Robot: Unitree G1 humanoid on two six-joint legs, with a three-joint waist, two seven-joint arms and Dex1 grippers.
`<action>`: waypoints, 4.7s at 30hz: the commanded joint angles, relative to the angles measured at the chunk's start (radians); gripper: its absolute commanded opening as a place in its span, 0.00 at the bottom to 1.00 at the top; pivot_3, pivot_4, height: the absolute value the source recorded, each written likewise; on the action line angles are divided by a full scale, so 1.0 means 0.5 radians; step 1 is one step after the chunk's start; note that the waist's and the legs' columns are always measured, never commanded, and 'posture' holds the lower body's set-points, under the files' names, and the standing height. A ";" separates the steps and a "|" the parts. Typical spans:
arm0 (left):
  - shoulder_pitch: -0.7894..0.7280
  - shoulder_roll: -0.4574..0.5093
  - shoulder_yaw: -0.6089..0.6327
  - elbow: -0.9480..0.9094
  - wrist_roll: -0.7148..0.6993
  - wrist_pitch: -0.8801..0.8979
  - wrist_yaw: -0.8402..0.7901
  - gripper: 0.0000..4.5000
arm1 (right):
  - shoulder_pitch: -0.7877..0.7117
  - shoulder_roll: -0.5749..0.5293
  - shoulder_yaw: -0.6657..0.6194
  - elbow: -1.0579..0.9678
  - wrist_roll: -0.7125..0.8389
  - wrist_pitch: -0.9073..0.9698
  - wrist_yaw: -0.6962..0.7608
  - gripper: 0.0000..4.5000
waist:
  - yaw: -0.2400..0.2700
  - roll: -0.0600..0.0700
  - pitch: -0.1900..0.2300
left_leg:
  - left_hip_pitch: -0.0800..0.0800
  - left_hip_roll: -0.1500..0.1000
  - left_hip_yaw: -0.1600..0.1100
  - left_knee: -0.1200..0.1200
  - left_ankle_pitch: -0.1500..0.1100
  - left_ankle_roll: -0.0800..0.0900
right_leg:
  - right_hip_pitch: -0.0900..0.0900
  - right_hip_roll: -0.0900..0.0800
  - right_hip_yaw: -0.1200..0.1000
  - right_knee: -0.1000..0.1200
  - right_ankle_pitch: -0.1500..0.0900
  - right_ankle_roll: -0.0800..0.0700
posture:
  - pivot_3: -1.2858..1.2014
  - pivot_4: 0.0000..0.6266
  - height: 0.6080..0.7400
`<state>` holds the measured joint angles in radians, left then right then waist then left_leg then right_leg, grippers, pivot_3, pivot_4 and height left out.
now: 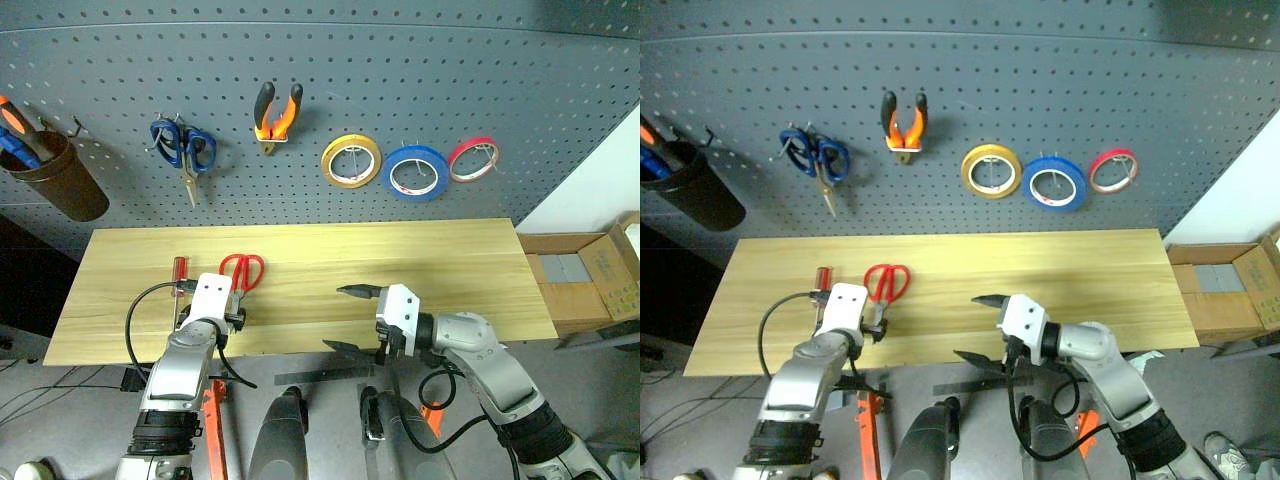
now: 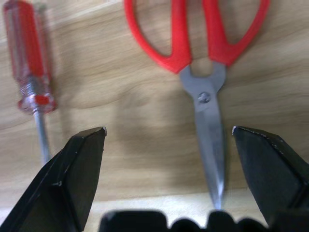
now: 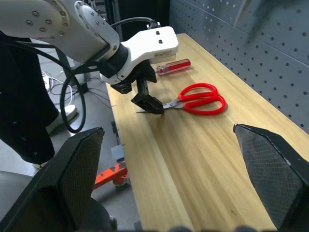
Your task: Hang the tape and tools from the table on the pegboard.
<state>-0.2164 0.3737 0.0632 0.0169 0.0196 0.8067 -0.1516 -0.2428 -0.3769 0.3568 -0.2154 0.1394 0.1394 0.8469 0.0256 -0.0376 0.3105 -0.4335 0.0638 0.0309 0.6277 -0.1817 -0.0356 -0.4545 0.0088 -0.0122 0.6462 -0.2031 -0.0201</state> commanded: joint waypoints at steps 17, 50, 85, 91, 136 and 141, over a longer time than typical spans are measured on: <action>-0.056 0.035 0.163 0.200 -0.205 0.224 -0.190 0.88 | -0.088 0.049 -0.062 0.040 0.042 -0.042 0.016 1.00 | -0.008 0.015 0.014 | 0.001 0.000 0.001 -0.006 0.000 0.000 | -0.002 -0.001 0.002 -0.001 -0.002 0.000 | 0.54 0.60 1.00; 0.562 -0.277 0.249 -0.844 -0.235 -0.865 0.009 0.06 | -0.050 0.265 -0.327 -0.082 0.358 0.033 -0.159 1.00 | 0.001 -0.008 -0.015 | -0.005 0.000 0.002 -0.013 -0.008 -0.011 | -0.005 0.000 -0.002 -0.009 -0.004 0.012 | 0.58 0.34 1.00; 0.082 -0.215 0.351 -0.337 -0.231 -1.539 0.056 0.06 | -0.164 0.318 -0.409 -0.047 0.535 -0.116 -0.157 1.00 | 0.056 -0.030 -0.176 | 0.003 0.001 0.001 0.002 -0.008 -0.010 | 0.007 0.012 -0.004 0.001 -0.002 0.012 | 0.57 0.26 1.00; 0.050 -0.224 0.359 -0.365 -0.252 -1.432 0.071 0.36 | -0.167 0.300 -0.409 -0.040 0.519 -0.128 -0.173 1.00 | 0.053 -0.030 -0.179 | 0.005 0.001 0.001 0.002 -0.007 -0.010 | 0.009 0.012 -0.004 0.003 -0.002 0.012 | 0.57 0.27 1.00; -0.662 0.400 0.493 1.456 -0.315 -0.778 -0.162 0.79 | -0.603 0.586 0.275 0.166 -0.057 0.420 -0.232 1.00 | -0.001 0.006 0.169 | 0.001 0.007 -0.001 0.000 -0.010 -0.013 | -0.004 -0.002 -0.001 0.012 -0.010 0.010 | 0.55 0.77 1.00; -0.670 0.375 0.469 1.415 -0.330 -0.778 -0.194 0.40 | -0.607 0.629 0.244 0.172 -0.006 0.451 -0.237 1.00 | -0.003 0.007 0.170 | 0.001 0.007 0.000 -0.002 -0.010 -0.013 | -0.005 -0.002 -0.002 0.013 -0.011 0.010 | 0.56 0.72 1.00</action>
<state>-0.5704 0.5646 0.3086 0.7177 -0.1464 0.4058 -0.2390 -0.5484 -0.0806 0.4889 -0.0840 0.1060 0.3660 0.7237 0.0239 -0.0342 0.3957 -0.4330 0.0670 0.0311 0.6263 -0.1867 -0.0423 -0.4572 0.0076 -0.0132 0.6527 -0.2085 -0.0146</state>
